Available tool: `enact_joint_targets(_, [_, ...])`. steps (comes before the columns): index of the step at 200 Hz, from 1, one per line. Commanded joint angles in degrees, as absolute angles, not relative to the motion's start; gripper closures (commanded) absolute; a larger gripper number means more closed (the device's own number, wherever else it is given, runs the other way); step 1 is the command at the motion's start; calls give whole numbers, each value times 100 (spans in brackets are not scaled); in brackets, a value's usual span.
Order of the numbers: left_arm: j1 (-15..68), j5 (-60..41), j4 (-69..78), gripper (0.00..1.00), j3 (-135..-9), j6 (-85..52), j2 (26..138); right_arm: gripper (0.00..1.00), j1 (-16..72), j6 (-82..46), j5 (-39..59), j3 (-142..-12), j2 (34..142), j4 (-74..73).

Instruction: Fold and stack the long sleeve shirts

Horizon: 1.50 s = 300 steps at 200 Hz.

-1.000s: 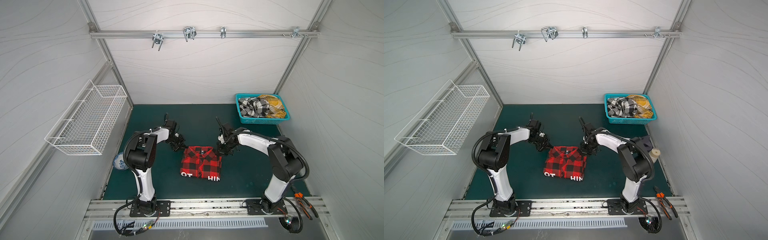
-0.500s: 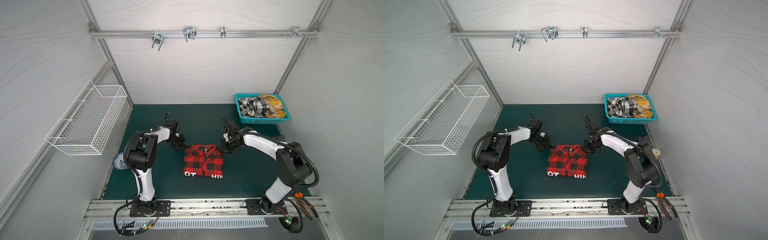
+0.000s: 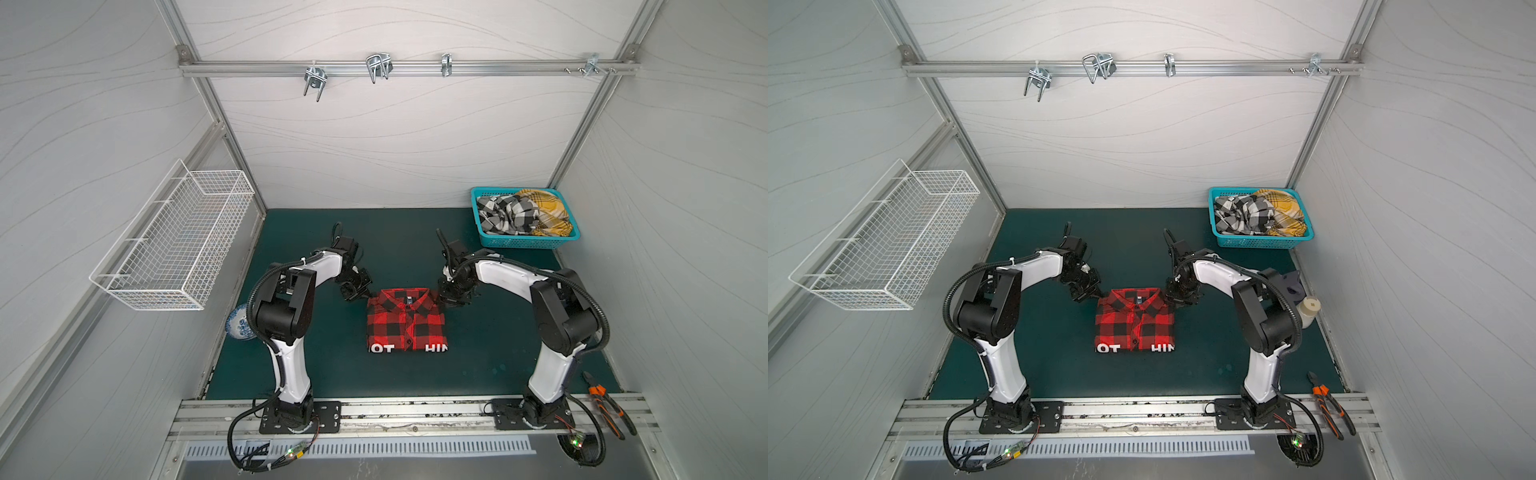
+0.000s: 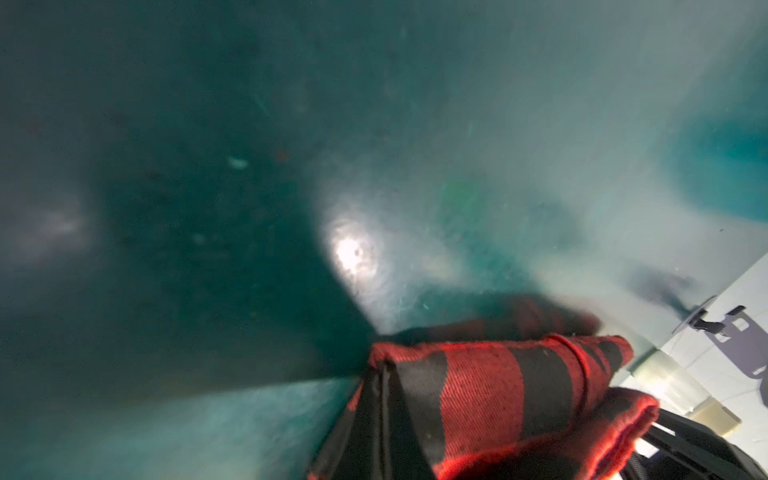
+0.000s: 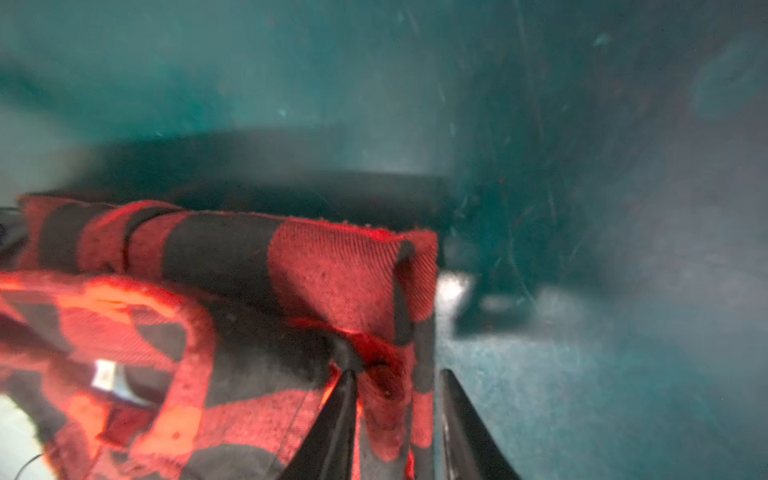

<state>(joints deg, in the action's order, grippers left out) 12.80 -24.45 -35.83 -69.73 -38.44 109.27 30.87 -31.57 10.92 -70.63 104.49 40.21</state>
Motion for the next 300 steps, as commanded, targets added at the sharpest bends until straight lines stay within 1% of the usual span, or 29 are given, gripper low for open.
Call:
enact_joint_targets(1, [1255, -2174, -4041, 80, -7238, -3876, 10096, 59, 3254, -2989, 665, -7333, 9779, 4671])
enact_joint_targets(15, [1259, -1982, -4248, 76, -7169, -3988, 9571, 55, 3305, -2990, 531, -7466, 9463, 5002])
enact_joint_targets(30, [1258, -1881, -4383, 76, -6913, -4103, 9110, 52, 3351, -3014, 574, -7536, 9221, 5252])
enact_joint_targets(36, [1258, -1912, -4375, 77, -6776, -4154, 8947, 51, 3414, -3051, 583, -7520, 9122, 5302])
enact_joint_targets(49, [1312, -2210, -4137, 82, -6388, -4317, 8656, 51, 3610, -3159, 590, -7391, 8891, 5300])
enact_joint_targets(57, [1400, -2410, -3948, 84, -6153, -4446, 8556, 53, 3745, -3250, 610, -7289, 8774, 5257])
enact_joint_targets(69, [1597, -2615, -3776, 87, -5973, -4571, 8571, 60, 3904, -3433, 684, -7114, 8657, 5151])
enact_joint_targets(80, [1806, -2679, -3646, 88, -5927, -4655, 8693, 65, 4002, -3597, 798, -6917, 8596, 4981])
enact_joint_targets(101, [2011, -2834, -3305, 91, -5869, -4794, 9052, 72, 4092, -3824, 925, -6563, 8664, 4668])
enact_joint_targets(123, [2016, -2718, -3206, 94, -5946, -4762, 9524, 75, 4080, -3868, 986, -6231, 8929, 4307])
enact_joint_targets(146, [2004, -2393, -3299, 98, -6217, -4621, 10084, 81, 3948, -3840, 1041, -5988, 9387, 3935])
enact_joint_targets(157, [1966, -2338, -3292, 100, -6334, -4581, 10341, 81, 3867, -3823, 1133, -5871, 9569, 3729])
enact_joint_targets(182, [1907, -2394, -3193, 100, -6498, -4571, 10720, 84, 3754, -3713, 1093, -5807, 9931, 3595])
enact_joint_targets(205, [1905, -2540, -3216, 100, -6630, -4568, 10757, 84, 3650, -3622, 994, -5898, 9890, 3729])
enact_joint_targets(218, [1907, -2588, -3281, 95, -6662, -4589, 10507, 84, 3650, -3537, 890, -6041, 9707, 3962])
enact_joint_targets(229, [1907, -2550, -3390, 89, -6653, -4604, 10168, 84, 3691, -3499, 763, -6190, 9473, 4178])
enact_joint_targets(242, [1908, -2389, -3654, 82, -6686, -4588, 9743, 83, 3793, -3476, 575, -6424, 9198, 4523])
enact_joint_targets(253, [1907, -2231, -3931, 78, -6674, -4516, 9421, 80, 3938, -3474, 445, -6633, 9012, 4802])
enact_joint_targets(268, [1907, -2128, -4255, 77, -6560, -4457, 9048, 77, 4193, -3558, 380, -6813, 8837, 5037])
enact_joint_targets(279, [1924, -2241, -4249, 77, -6328, -4514, 8755, 76, 4418, -3678, 452, -6847, 8721, 5075])
enact_joint_targets(294, [1985, -2477, -4043, 82, -5869, -4675, 8412, 75, 4667, -3894, 594, -6746, 8607, 4976])
enact_joint_targets(300, [2016, -2567, -3911, 83, -5675, -4750, 8308, 75, 4722, -3986, 686, -6668, 8587, 4903])
